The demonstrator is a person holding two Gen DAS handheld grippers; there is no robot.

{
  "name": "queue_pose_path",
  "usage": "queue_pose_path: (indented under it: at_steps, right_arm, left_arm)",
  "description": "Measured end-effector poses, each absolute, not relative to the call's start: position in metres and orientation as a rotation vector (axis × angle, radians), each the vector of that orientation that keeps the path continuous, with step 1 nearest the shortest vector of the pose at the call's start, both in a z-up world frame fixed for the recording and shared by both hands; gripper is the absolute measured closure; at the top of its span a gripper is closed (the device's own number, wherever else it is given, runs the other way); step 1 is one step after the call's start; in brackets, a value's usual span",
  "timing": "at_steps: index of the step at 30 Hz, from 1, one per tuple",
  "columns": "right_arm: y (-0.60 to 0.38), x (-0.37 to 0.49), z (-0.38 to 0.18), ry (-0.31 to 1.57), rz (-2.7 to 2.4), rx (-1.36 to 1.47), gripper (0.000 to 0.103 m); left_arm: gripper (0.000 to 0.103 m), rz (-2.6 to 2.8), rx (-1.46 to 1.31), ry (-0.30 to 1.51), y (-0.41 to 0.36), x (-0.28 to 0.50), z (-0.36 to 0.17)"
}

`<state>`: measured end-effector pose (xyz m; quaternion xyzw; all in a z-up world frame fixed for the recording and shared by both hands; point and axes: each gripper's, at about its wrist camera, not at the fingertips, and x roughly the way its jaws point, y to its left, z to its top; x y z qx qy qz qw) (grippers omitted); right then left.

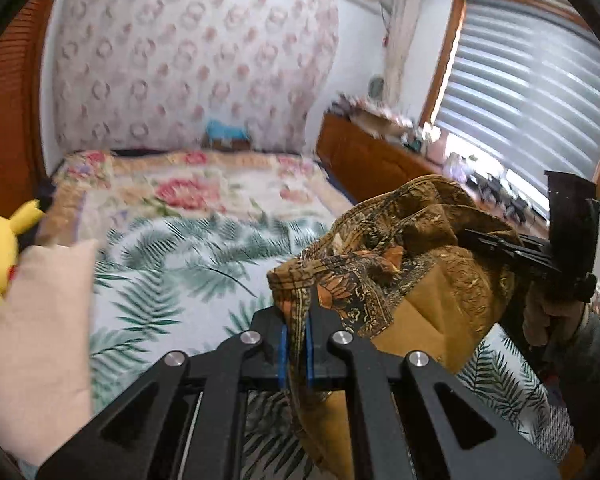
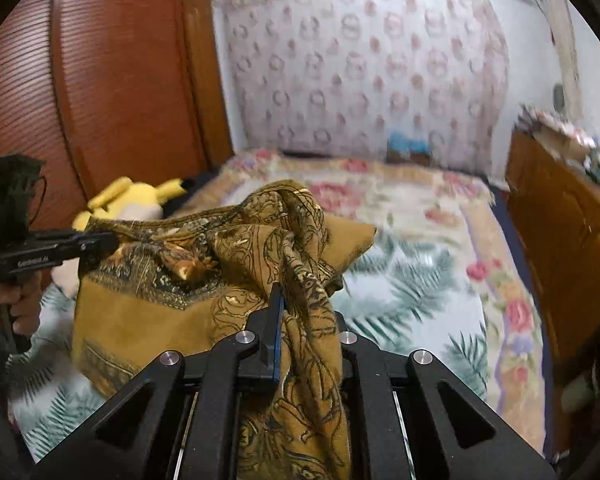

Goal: Fold small clothes
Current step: 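Lift the folded shirt with both tools and carry it beside the yellow plush toy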

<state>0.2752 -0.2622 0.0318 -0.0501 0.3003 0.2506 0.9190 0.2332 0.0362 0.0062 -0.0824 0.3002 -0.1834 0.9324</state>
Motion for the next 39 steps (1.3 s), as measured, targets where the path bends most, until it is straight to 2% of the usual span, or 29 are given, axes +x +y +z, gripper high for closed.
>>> queue_pose_path:
  at_steps: [9,17,25,29,32,33,34,36,39]
  right_arm:
    - [-0.155,0.293,0.084,0.505,0.725,-0.217,0.096]
    - [0.005,0.321,0.110,0.457,0.933,-0.455,0.096]
    - [0.141,0.346,0.075,0.496,1.044,-0.661,0.096]
    - [0.173,0.359,0.046,0.526,1.052,-0.691,0.096]
    - [0.192,0.373,0.026,0.585,1.026,-0.661,0.089]
    - [0.195,0.377,0.024,0.585,1.000,-0.638,0.081]
    - [0.195,0.380,0.024,0.577,0.975,-0.608,0.068]
    - [0.190,0.388,0.030,0.564,0.912,-0.535,0.053]
    - [0.177,0.394,0.035,0.554,0.873,-0.497,0.052]
  left_arm:
    - [0.100,-0.160,-0.217,0.494,0.145,0.174,0.032]
    - [0.100,0.041,-0.339,0.519,0.247,0.148,-0.008]
    - [0.100,0.150,-0.408,0.588,0.282,0.141,-0.067]
    - [0.100,0.173,-0.402,0.613,0.283,0.138,-0.086]
    - [0.100,0.191,-0.401,0.631,0.287,0.136,-0.097]
    - [0.099,0.195,-0.401,0.635,0.285,0.135,-0.094]
    - [0.099,0.201,-0.398,0.638,0.286,0.135,-0.095]
    - [0.099,0.211,-0.386,0.643,0.285,0.134,-0.093]
    - [0.097,0.217,-0.352,0.647,0.281,0.134,-0.089]
